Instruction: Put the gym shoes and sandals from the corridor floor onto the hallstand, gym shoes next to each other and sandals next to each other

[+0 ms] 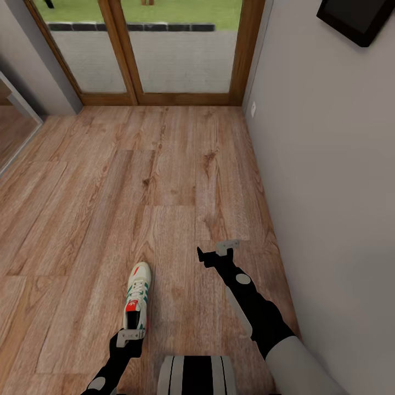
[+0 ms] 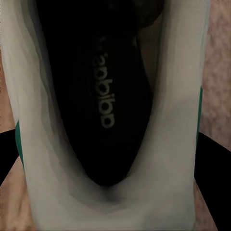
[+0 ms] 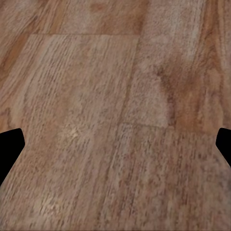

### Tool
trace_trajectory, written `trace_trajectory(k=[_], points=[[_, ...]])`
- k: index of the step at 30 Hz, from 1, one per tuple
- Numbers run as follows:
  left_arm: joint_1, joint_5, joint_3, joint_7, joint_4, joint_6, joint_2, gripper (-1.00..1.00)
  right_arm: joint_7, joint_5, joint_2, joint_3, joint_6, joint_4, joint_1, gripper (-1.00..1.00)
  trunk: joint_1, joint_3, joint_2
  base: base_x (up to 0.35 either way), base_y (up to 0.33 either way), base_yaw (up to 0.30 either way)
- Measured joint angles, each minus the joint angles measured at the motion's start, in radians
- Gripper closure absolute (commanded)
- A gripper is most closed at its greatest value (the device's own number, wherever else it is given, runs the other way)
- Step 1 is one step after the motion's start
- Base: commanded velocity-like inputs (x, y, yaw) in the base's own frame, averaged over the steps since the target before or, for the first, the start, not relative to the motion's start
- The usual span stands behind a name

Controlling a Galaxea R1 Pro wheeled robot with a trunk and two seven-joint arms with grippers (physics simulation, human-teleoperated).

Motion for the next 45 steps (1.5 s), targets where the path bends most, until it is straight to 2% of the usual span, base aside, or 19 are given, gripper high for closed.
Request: trace_trajectory(k=[6, 27, 29, 30, 31, 32, 33, 34, 36, 37, 38, 40, 45], points=[[0.000, -0.001, 0.000, 0.001, 0.000, -0.001, 0.002, 1.00, 0.000, 0.000, 0.000, 0.000, 0.000, 0.000, 0.000, -1.00, 0.000, 0.000, 0.000, 0.000, 0.000, 0.000], [-0.002, -0.006, -0.002, 0.000, 0.002, 0.007, 0.015, 1.00, -0.001, 0.005, 0.000, 0.002, -0.001, 0.011, 0.000, -1.00, -0.010, 0.081, 0.005, 0.000, 0.000, 0.000], [0.005, -0.010, -0.004, 0.003, 0.008, 0.011, 0.022, 1.00, -0.002, 0.005, -0.001, 0.002, -0.001, 0.011, 0.001, -1.00, -0.010, 0.089, 0.005, 0.000, 0.000, 0.000], [0.010, -0.009, -0.002, 0.025, 0.010, 0.010, 0.043, 1.00, -0.003, 0.006, 0.000, 0.002, -0.002, 0.018, 0.002, -1.00, -0.011, 0.093, 0.006, 0.000, 0.000, 0.000], [0.010, -0.009, -0.001, 0.030, 0.012, 0.009, 0.051, 1.00, -0.003, 0.006, 0.000, 0.001, -0.003, 0.028, 0.002, -1.00, -0.011, 0.097, 0.006, 0.000, 0.000, 0.000], [0.010, -0.007, -0.001, 0.036, 0.014, 0.007, 0.059, 1.00, -0.003, 0.006, 0.000, 0.002, -0.005, 0.054, 0.003, -1.00, -0.012, 0.100, 0.006, 0.000, 0.000, -0.039], [0.013, 0.002, 0.004, 0.045, 0.017, 0.001, 0.066, 1.00, -0.004, 0.005, -0.011, 0.001, -0.046, 0.163, 0.004, -1.00, -0.012, 0.105, 0.006, 0.000, 0.000, -0.049], [0.013, -0.001, 0.000, 0.045, 0.018, 0.001, 0.065, 1.00, -0.005, 0.005, -0.017, 0.001, -0.050, 0.181, 0.004, -1.00, -0.013, 0.110, 0.007, 0.000, 0.000, -0.063], [0.024, 0.000, -0.001, 0.045, 0.023, 0.000, 0.061, 1.00, -0.005, 0.004, -0.049, 0.000, -0.076, 0.238, 0.005, -1.00, -0.013, 0.121, 0.007, 0.000, 0.000, -0.083], [0.034, 0.000, 0.000, 0.045, 0.038, -0.001, 0.060, 1.00, -0.006, 0.003, -0.067, -0.002, -0.138, 0.319, 0.005, -1.00, -0.014, 0.126, 0.007, 0.000, 0.000, -0.098], [0.036, 0.001, 0.002, 0.046, 0.050, -0.001, 0.061, 1.00, -0.006, 0.003, -0.071, -0.002, -0.193, 0.381, 0.005, -1.00, -0.014, 0.131, 0.007, 0.000, 0.000, -0.101], [0.037, 0.004, 0.001, 0.046, 0.067, -0.001, 0.062, 1.00, -0.006, 0.004, -0.071, -0.001, -0.246, 0.439, 0.005, -1.00, -0.015, 0.142, 0.008, 0.000, 0.000, -0.108], [0.038, 0.031, 0.001, 0.046, 0.102, -0.002, 0.060, 1.00, -0.006, 0.005, -0.069, -0.002, -0.337, 0.550, 0.006, -1.00, -0.018, 0.169, 0.009, 0.000, 0.000, -0.118]])
